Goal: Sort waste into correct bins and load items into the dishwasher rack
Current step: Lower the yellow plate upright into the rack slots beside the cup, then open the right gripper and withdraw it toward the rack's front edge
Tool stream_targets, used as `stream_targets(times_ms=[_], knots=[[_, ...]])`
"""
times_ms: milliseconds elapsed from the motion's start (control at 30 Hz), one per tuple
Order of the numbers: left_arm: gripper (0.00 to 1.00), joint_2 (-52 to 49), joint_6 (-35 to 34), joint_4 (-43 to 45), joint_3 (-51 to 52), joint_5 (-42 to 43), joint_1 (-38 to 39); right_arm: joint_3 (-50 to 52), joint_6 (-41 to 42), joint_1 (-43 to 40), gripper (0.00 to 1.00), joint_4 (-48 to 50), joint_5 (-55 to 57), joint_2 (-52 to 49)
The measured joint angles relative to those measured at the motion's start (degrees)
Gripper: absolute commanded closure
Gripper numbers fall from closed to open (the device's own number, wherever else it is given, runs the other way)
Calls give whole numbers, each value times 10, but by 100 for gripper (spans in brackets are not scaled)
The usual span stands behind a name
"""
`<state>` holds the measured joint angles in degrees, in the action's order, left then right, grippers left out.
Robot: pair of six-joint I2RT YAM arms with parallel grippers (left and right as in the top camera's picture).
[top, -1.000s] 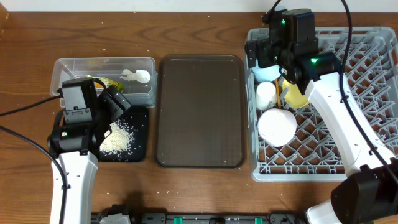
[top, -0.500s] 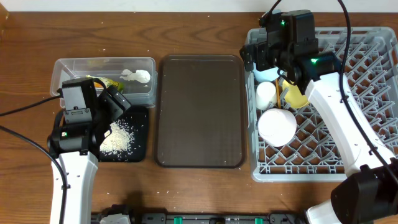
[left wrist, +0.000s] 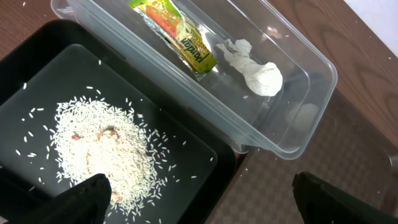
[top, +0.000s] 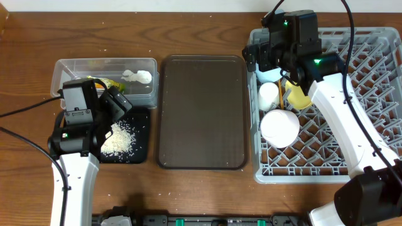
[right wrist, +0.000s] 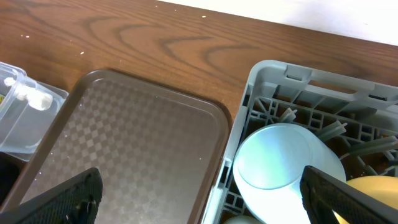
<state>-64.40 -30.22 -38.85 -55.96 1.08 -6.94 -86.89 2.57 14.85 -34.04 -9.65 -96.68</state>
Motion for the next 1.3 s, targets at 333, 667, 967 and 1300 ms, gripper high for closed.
stream_targets(times_ms=[333, 667, 967, 1300], knots=[[4, 0, 0, 0, 0, 0, 0, 0, 0, 0, 1, -25, 0, 4], [4, 0, 0, 0, 0, 0, 0, 2, 0, 0, 1, -103, -1, 135], [4, 0, 0, 0, 0, 0, 0, 7, -23, 0, 1, -158, 40, 322], [4, 0, 0, 0, 0, 0, 0, 214, -74, -10, 1, -158, 59, 612]])
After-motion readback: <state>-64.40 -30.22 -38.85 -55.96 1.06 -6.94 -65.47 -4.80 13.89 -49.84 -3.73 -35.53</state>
